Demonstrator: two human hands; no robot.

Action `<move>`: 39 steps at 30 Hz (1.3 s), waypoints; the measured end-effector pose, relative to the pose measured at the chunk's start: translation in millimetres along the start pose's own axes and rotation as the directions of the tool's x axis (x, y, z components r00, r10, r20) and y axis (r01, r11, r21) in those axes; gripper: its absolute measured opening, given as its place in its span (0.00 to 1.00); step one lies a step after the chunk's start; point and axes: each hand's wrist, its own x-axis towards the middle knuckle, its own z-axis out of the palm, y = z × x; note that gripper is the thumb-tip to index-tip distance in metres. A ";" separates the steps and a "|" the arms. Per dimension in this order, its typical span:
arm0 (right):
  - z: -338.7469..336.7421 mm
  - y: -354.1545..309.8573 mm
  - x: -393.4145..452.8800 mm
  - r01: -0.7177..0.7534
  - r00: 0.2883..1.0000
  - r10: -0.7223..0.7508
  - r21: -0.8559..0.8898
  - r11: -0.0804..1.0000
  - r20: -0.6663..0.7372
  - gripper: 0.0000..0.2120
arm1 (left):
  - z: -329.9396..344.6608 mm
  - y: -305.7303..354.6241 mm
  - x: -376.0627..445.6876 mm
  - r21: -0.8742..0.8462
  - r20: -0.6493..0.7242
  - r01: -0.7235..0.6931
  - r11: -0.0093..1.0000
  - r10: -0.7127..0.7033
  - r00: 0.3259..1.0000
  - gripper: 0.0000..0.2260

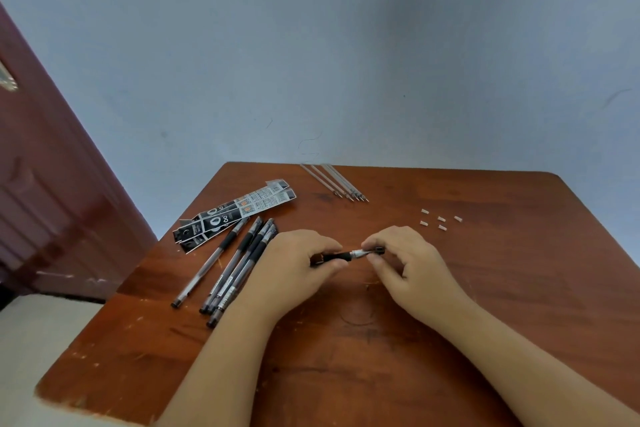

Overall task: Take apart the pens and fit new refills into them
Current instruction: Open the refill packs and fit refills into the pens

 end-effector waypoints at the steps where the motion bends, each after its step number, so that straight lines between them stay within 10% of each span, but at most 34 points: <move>1: -0.7 0.1 0.1 0.016 1.000 -0.016 0.003 1.000 0.008 0.13 | -0.5 -0.2 -0.3 0.002 0.000 -0.011 1.000 0.011 1.000 0.10; 39: -7.4 0.2 -1.1 0.070 0.997 -0.071 -0.030 0.997 -0.028 0.11 | 3.9 -6.1 -2.2 -0.128 -0.049 -0.088 0.988 0.083 0.995 0.08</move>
